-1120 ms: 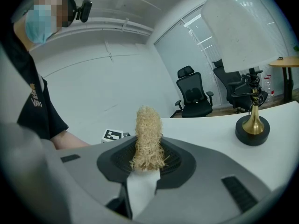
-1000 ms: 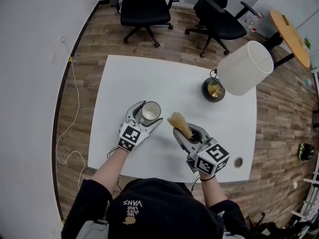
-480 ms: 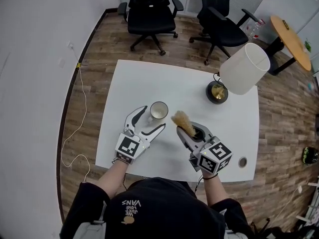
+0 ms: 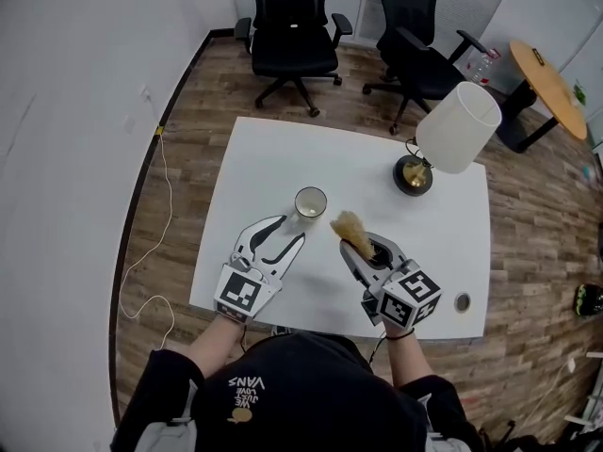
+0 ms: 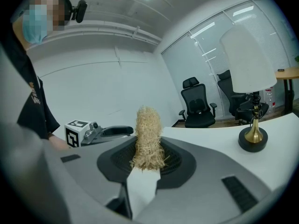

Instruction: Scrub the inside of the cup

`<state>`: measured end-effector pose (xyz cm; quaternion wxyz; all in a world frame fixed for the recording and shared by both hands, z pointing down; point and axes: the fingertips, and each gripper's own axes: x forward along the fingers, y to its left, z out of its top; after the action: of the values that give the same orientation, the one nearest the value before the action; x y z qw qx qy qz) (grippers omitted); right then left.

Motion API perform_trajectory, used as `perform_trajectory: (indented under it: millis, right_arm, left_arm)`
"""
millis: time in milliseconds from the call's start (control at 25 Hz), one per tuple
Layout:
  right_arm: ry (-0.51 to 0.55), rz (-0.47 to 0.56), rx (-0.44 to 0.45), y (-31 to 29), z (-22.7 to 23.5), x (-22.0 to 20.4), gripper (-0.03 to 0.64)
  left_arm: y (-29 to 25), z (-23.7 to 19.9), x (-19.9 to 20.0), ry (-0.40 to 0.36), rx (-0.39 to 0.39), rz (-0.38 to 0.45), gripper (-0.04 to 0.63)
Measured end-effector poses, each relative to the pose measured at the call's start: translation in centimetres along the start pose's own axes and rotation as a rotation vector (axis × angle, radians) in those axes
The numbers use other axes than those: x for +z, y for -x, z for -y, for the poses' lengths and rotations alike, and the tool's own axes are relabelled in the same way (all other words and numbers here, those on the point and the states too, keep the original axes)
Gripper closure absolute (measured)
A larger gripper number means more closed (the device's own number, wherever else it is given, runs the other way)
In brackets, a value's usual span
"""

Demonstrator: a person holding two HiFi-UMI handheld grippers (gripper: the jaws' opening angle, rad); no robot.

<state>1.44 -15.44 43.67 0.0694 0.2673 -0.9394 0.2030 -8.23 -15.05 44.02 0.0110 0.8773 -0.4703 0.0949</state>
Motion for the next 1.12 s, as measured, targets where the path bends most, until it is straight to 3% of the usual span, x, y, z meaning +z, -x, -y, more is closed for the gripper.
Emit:
perform_trajectory:
  millis: [360,880,1120]
  right_arm:
    - [0.032,0.015,-0.002,0.8,-2.6,0.0,0.514]
    - [0.055,0.007,-0.006,1.0,-4.1,-0.3,0.514]
    - [0.078,-0.009,-0.038,0.9,-4.0,-0.8,0.514]
  left_arm:
    - [3.7,1.8,2.2,0.013,0.002,0.04,0.558]
    - [5.1,2.1,2.1,0.083,0.005,-0.009,0.584]
    - [5.3,1.9,2.6,0.062,0.014,-0.014,0.584]
